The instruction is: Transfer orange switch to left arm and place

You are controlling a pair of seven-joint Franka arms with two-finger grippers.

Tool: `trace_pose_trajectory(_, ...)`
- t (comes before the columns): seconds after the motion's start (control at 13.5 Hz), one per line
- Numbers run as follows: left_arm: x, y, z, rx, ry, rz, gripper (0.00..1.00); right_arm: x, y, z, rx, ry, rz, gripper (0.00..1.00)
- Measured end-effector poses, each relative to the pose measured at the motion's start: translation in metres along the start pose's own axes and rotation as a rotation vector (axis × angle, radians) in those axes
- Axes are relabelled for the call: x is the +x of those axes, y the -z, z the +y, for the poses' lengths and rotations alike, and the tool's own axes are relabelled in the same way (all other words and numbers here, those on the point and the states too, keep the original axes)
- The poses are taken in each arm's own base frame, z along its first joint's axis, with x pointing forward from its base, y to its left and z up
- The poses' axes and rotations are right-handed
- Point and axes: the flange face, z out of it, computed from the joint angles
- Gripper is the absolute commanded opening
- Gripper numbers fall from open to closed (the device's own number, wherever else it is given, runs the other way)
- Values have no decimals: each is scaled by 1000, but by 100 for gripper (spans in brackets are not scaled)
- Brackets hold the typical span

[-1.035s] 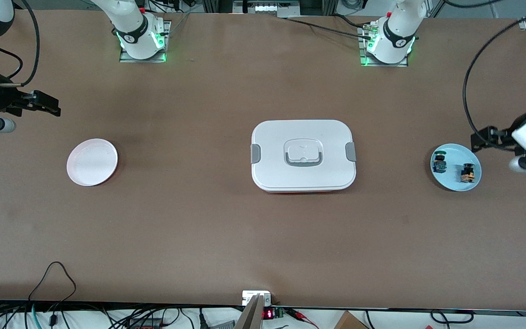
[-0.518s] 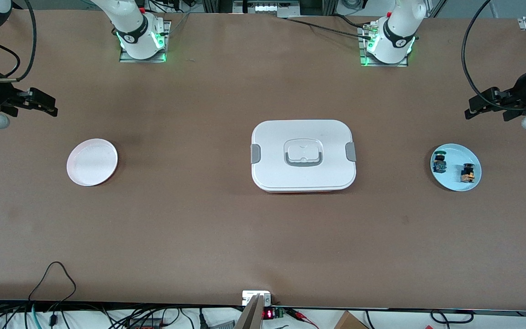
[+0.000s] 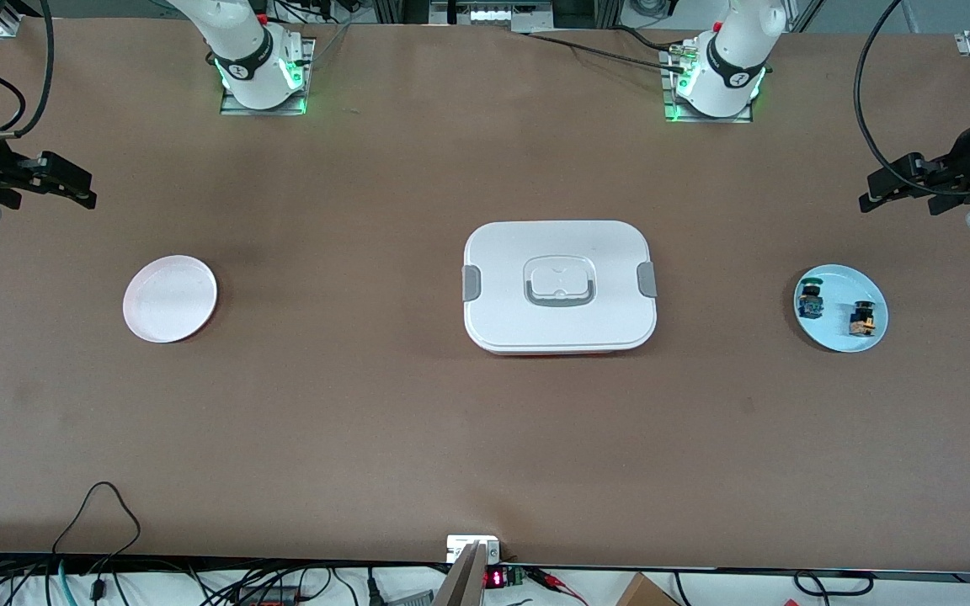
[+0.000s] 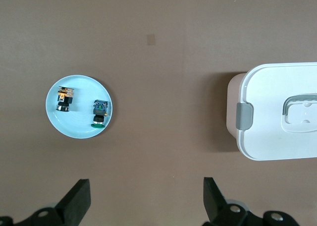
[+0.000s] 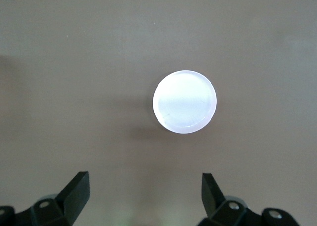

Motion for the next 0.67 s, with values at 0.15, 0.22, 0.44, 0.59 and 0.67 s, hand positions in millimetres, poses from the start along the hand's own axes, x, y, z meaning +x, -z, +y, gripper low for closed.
trace_pose_trajectory(0.15, 0, 0, -1, 0, 2, 0, 100, 0, 0, 0, 1, 1, -2, 100)
trace_pose_trajectory(0.22, 0, 0, -3, 0, 5, 0, 100, 0, 0, 0, 1, 1, -2, 100)
trace_pose_trajectory(0.44, 0, 1, -8, -1, 15, 1, 100, 0, 0, -1, 1, 1, -4, 100)
trace_pose_trajectory(0.59, -1, 3, -9, 4, 16, 6, 100, 0, 0, -1, 1, 2, -4, 100)
trace_pose_trajectory(0.67, -1, 5, -9, 6, 16, 12, 100, 0, 0, -2, 1, 3, -4, 100)
